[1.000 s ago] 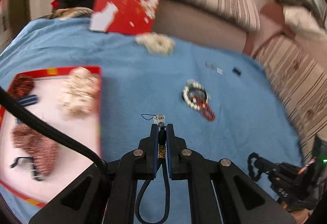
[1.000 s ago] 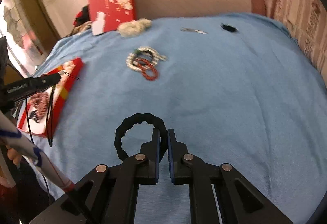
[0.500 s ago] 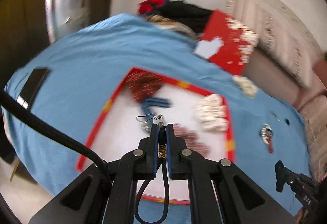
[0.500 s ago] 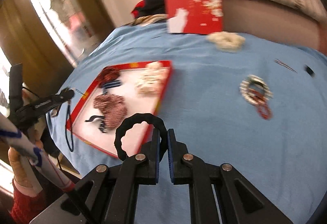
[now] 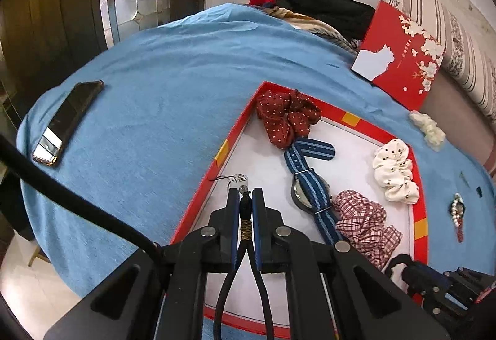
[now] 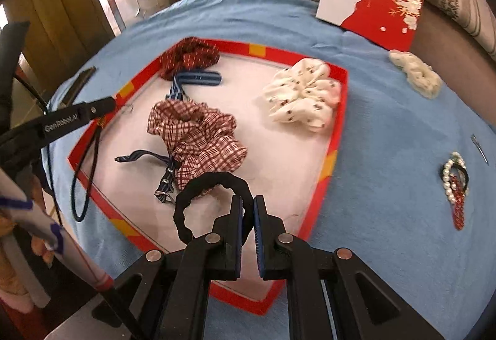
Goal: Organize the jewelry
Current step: 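Lower cord and hair tie into the box lid and open both tools, then move both tools back to the bracelets on the bedspread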
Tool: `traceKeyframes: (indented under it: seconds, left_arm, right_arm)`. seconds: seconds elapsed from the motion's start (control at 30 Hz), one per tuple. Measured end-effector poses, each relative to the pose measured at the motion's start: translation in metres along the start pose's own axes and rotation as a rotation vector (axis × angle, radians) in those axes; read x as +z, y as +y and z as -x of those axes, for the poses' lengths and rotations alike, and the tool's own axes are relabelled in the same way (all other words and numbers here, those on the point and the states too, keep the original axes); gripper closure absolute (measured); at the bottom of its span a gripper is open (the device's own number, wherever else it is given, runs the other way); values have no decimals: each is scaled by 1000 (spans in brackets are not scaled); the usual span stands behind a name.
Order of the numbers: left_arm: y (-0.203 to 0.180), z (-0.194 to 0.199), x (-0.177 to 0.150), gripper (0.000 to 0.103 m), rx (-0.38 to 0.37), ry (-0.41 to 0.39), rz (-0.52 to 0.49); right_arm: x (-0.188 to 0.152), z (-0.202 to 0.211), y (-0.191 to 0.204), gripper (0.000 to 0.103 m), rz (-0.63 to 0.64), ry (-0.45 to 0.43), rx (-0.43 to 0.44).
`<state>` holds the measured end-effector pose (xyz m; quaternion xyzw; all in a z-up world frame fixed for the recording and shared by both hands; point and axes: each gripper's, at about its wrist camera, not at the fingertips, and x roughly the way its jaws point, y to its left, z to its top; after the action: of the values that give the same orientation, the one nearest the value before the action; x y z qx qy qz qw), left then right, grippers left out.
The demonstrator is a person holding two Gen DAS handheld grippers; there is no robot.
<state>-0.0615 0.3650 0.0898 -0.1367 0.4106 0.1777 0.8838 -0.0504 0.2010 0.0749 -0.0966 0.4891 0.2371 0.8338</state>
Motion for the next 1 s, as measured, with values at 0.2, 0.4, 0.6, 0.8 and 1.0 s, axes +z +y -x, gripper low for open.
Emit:
traceKeyframes:
  seconds: [0.2, 0.4, 0.6, 0.8, 1.0]
  left_arm:
    - [-1, 7, -1, 67, 27, -42, -7]
    - [-8, 15, -4, 62, 35, -73, -16]
    - [-15, 22, -9, 60, 29, -83, -23]
    - [-24, 32, -18, 59, 32, -103, -26]
    - [-45, 47, -30, 59, 22, -141, -74]
  right_arm:
    - [1, -3, 8, 93, 3, 3, -3]
    - [-1, 27, 3, 76, -13, -65, -8]
    - [-21, 69, -30, 70, -81, -125, -46]
    - [-59, 99, -89, 65, -190, -134, -131]
    - [-108, 121, -148, 65, -332, -126, -188]
